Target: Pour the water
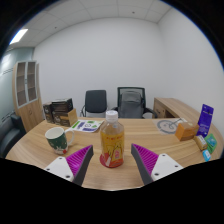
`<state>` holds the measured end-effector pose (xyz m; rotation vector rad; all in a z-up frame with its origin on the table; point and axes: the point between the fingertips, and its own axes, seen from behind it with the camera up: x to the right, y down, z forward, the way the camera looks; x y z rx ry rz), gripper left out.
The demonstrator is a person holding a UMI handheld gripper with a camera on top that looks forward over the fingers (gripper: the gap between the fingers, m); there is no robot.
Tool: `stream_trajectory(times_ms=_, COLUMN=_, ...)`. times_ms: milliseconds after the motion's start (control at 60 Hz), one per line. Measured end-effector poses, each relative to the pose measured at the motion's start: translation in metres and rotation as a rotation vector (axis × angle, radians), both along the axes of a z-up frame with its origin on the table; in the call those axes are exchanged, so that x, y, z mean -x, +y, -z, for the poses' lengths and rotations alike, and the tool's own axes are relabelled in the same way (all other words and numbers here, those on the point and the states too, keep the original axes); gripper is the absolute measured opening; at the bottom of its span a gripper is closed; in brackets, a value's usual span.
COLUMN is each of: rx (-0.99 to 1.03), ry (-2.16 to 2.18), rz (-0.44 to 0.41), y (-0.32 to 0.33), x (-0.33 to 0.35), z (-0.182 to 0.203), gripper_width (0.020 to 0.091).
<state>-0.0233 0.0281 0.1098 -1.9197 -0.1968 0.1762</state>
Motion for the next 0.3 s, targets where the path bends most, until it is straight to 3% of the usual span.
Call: stream_trajectory(times_ms=300, rx=-0.028, ry=-0.016, rz=0.083, y=-0.153, x=0.018, z=-0.113, gripper_width=0.0842)
